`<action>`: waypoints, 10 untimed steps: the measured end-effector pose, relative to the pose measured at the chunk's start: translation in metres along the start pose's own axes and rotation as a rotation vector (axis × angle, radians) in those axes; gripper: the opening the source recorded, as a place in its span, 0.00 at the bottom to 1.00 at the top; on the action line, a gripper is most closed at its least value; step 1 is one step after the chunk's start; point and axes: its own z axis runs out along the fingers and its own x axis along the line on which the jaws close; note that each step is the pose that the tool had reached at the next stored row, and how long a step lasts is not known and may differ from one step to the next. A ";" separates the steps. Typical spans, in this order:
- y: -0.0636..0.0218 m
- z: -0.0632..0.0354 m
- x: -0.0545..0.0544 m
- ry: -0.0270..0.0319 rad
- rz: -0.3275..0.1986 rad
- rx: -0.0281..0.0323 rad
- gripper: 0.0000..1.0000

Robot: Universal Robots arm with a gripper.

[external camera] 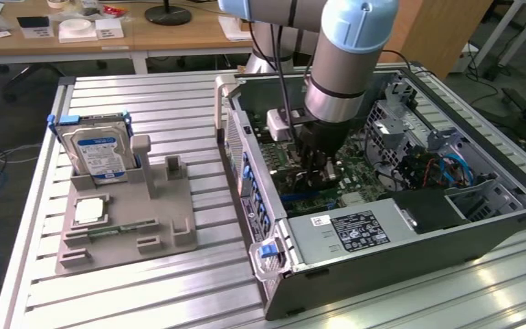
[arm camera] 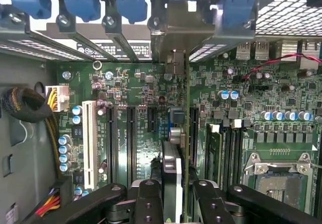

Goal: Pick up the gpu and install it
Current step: 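Insert the gpu into the slot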

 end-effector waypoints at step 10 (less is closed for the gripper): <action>0.0005 0.0069 0.000 0.0002 0.000 -0.0001 0.28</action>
